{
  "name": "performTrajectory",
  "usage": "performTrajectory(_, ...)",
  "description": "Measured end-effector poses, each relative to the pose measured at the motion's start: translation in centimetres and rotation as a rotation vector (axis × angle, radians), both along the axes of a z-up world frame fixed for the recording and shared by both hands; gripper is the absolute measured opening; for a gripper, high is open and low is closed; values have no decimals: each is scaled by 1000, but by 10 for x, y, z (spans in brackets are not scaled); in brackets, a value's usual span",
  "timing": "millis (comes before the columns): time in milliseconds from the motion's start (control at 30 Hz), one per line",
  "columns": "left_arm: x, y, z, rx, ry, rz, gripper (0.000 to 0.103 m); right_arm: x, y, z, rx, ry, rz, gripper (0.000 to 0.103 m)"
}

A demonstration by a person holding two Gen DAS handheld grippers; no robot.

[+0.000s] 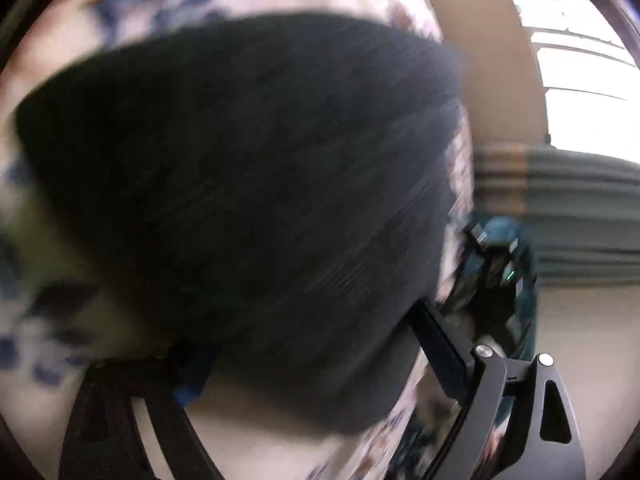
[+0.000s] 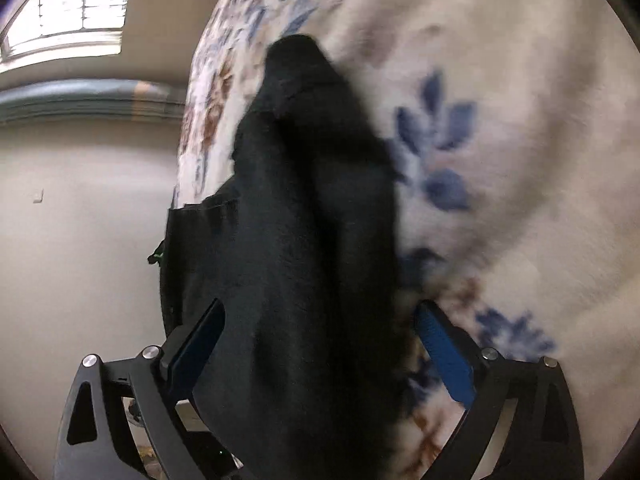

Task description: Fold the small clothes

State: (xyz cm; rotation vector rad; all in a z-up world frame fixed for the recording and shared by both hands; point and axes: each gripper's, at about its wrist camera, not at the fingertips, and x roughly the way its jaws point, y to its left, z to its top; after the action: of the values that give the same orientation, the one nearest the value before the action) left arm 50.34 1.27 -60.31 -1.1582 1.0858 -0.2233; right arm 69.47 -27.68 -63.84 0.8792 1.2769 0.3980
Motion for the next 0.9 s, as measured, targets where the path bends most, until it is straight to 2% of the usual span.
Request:
performTrajectory(67,9,-2,9,13,-46,40,88,2,4,-2,-2,6,-10,98)
performTrajectory(100,12,-3,11,30,-59,45,85,4,6,-1,-4,2,-15,92)
performTrajectory(133,15,-2,15,37,-71,37,78,9,9,2,-29,0,-16,81)
performTrajectory(167,17,0,19,44,-87,30,69,8,13,4,-67,-6,4,37)
performTrajectory(200,20,4,25,57,-97,15,67,5,17,7,-73,-23,21,23)
performTrajectory(267,19,12,31,57,-114,-15,61,-3,26,15,-122,-55,21,21)
performTrajectory(367,12,31,35,18,-122,-71,59,-25,31,28,-95,-59,-22,20)
performTrajectory(433,4,49,34,-23,-107,-143,59,-55,35,40,-40,-57,-57,20)
performTrajectory(533,-1,80,26,-59,-53,-199,60,-123,48,48,37,-10,-101,20)
performTrajectory(567,0,85,25,-44,-43,-234,62,-151,59,48,53,17,-101,20)
performTrajectory(633,-4,91,23,-23,-37,-319,63,-175,69,44,46,53,-92,20)
performTrajectory(667,-1,93,21,-22,-25,-332,66,-184,65,39,37,72,-105,22)
performTrajectory(733,0,91,17,-29,-23,-333,69,-185,51,31,31,91,-147,27)
performTrajectory(767,2,88,15,-23,-27,-336,73,-183,41,24,19,107,-185,32)
performTrajectory(867,-2,71,9,14,-50,-326,79,-176,14,1,34,121,-292,62)
performTrajectory(900,-3,69,7,15,-62,-309,79,-169,10,-11,80,129,-306,64)
